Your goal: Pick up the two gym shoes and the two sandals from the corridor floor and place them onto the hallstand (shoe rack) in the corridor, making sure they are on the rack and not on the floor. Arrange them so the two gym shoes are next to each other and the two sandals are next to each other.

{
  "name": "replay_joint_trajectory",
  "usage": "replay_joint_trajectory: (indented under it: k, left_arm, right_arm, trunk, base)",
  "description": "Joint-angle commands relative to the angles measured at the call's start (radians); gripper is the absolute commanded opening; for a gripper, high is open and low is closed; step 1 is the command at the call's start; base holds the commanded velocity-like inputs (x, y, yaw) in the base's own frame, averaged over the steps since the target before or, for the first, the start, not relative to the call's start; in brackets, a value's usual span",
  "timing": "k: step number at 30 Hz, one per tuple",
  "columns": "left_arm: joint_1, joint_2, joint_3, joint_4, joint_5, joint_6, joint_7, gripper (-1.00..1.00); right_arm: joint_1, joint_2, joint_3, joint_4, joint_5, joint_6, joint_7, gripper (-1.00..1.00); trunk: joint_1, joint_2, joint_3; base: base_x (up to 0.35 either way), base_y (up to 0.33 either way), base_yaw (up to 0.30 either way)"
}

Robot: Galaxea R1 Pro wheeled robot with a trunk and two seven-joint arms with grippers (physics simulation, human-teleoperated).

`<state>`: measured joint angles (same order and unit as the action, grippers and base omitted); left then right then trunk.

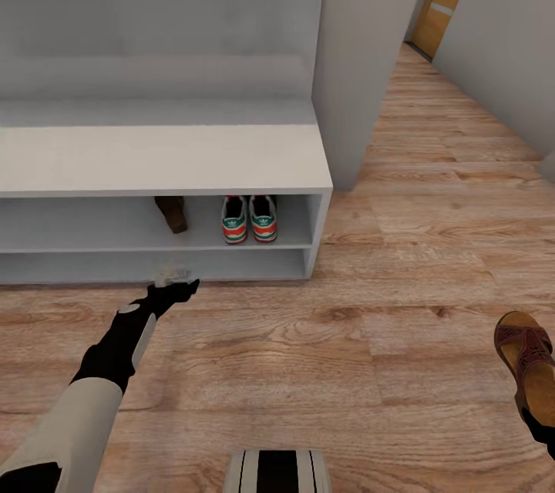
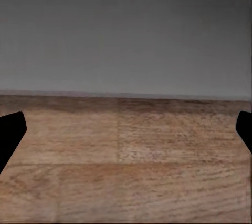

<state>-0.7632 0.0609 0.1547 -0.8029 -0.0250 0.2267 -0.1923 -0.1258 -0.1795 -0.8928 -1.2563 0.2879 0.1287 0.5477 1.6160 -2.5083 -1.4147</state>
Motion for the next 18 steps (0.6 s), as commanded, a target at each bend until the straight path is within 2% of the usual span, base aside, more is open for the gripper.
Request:
replay_joint_trajectory:
  k: [1,9,18]
  left_arm:
    - [0.0,0.0,0.0,0.0,0.0,-0.001,0.0,1.0]
    - [0.082,0.007,0.006,0.012,-0.001,-0.059,-0.025,1.0]
    - [0.141,0.013,0.009,0.013,0.002,-0.078,0.025,1.0]
  right_arm:
    - [0.0,0.0,0.0,0.0,-0.003,0.002,0.0,-1.0]
    - [0.0,0.002,0.0,-0.002,-0.003,0.002,-0.001,-1.0]
    - [0.0,0.006,0.0,-0.006,-0.003,0.003,-0.002,-1.0]
  trunk:
    - [0.0,0.0,0.0]
    - [0.0,0.0,0.0]
    - [0.0,0.0,0.0]
  base:
    - [0.0,0.0,0.0]
    - [0.0,0.0,0.0]
    - [0.0,0.0,0.0]
